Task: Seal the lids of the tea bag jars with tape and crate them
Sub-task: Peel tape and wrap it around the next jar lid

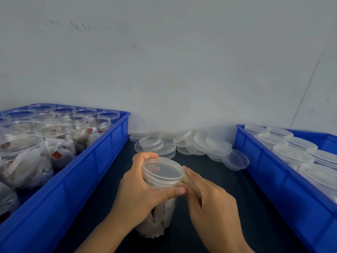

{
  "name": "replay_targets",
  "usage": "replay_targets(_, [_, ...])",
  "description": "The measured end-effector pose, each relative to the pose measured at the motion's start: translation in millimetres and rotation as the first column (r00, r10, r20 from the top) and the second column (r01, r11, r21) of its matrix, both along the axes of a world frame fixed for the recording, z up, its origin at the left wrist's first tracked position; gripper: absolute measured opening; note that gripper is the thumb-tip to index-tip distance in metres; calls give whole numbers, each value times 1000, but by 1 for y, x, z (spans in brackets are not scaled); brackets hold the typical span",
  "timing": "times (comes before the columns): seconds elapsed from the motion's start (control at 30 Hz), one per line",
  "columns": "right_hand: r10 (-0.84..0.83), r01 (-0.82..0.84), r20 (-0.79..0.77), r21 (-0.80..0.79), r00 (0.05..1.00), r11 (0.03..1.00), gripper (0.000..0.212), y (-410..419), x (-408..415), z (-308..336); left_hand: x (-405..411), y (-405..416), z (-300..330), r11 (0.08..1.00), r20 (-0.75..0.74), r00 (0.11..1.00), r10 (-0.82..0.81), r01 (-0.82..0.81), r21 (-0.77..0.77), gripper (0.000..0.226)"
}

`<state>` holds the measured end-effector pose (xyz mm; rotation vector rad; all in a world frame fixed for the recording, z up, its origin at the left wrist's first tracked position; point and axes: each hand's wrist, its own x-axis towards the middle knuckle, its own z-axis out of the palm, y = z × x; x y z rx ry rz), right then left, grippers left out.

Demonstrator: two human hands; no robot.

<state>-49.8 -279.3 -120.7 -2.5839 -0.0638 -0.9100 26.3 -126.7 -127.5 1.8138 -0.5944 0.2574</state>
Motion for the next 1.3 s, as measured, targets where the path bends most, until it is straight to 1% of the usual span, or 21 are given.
replay_targets(0.1, [57, -54, -58, 43, 997, 998, 64, -2, -3, 5, 2, -2, -1, 999, 11, 999, 33, -33, -20, 90])
replay_targets(0.13, [60, -55, -86, 53, 994, 997, 66, -3, -4, 8, 3, -2, 0, 999, 14, 999, 36, -36, -25, 87])
replay_targets(0.2, [34, -20, -156, 96, 987, 995, 60, -7, -6, 11, 3, -2, 0, 999, 25, 999, 46, -45, -20, 84])
replay_targets(0.23, [6, 16, -192, 114, 981, 993, 54, -8, -6, 11, 2, -2, 1, 999, 38, 998, 53, -53, -9, 84])
replay_targets(0.3, [-48, 74, -285, 79, 957, 994, 33, -12, -4, 13, 0, -3, 2, 996, 85, 993, 80, -84, 40, 84])
replay_targets(0.33, [-54, 77, -332, 57, 942, 995, 32, -12, -4, 15, -1, -3, 3, 992, 111, 989, 97, -105, 69, 85])
replay_targets(0.37, [-48, 66, -374, 35, 926, 997, 34, -11, -4, 16, -2, -4, 4, 988, 134, 985, 112, -125, 91, 85])
replay_targets(0.43, [-10, 27, -417, 35, 909, 999, 37, -12, -5, 17, -2, -3, 7, 982, 159, 978, 134, -152, 108, 85])
replay_targets(0.53, [-9, 16, -392, 16, 920, 1000, 34, -13, -3, 16, -5, -1, 9, 976, 198, 970, 144, -172, 137, 87])
replay_targets(0.7, [-112, 120, -340, 2, 934, 993, 29, -7, -1, 10, -14, -8, 9, 952, 323, 934, 152, -226, 205, 86])
replay_targets(0.8, [-165, 180, -345, 11, 924, 984, 25, -3, 1, 6, -17, -10, 9, 926, 443, 880, 172, -297, 231, 83])
replay_targets(0.87, [-182, 212, -363, 43, 914, 976, 25, 0, 3, 5, -17, -10, 11, 916, 491, 851, 187, -332, 226, 80])
replay_targets(0.97, [-214, 248, -344, 56, 914, 967, 31, 3, 6, 2, -18, -12, 13, 906, 512, 833, 209, -362, 220, 79])
replay_targets(1.07, [-223, 257, -318, 70, 921, 964, 33, 3, 7, 0, -19, -14, 13, 899, 506, 836, 211, -369, 234, 77])
replay_targets(1.3, [-204, 278, -390, 144, 898, 950, 32, -2, 16, -4, -18, -16, 13, 878, 507, 841, 188, -375, 298, 76])
